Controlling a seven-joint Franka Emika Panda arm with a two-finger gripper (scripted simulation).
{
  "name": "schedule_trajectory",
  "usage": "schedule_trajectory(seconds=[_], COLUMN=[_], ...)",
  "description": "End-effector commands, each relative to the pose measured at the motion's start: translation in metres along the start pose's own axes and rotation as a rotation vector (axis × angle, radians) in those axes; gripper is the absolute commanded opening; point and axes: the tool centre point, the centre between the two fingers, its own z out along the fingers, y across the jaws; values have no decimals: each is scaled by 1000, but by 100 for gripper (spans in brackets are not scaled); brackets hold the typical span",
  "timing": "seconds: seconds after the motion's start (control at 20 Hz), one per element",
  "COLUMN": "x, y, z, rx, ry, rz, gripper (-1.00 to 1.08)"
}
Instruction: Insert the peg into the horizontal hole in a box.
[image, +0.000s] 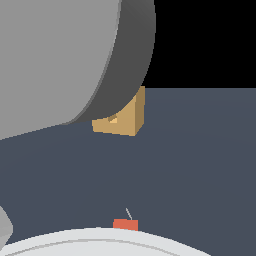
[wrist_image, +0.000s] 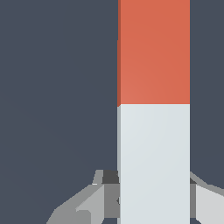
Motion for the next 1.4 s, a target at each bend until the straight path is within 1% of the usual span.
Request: schedule_trajectory(seconds=[0.0, 0.35, 0.7, 1.0, 1.35], x=[0, 9, 33, 69, 127], y=[0, -4, -15, -32, -55], z=[0, -1, -5, -10, -17], rx=[0, 0, 0, 0, 0], ry=[0, 0, 0, 0, 0], rz=[0, 6, 24, 52, 95], gripper=[-100, -100, -100, -100, -100])
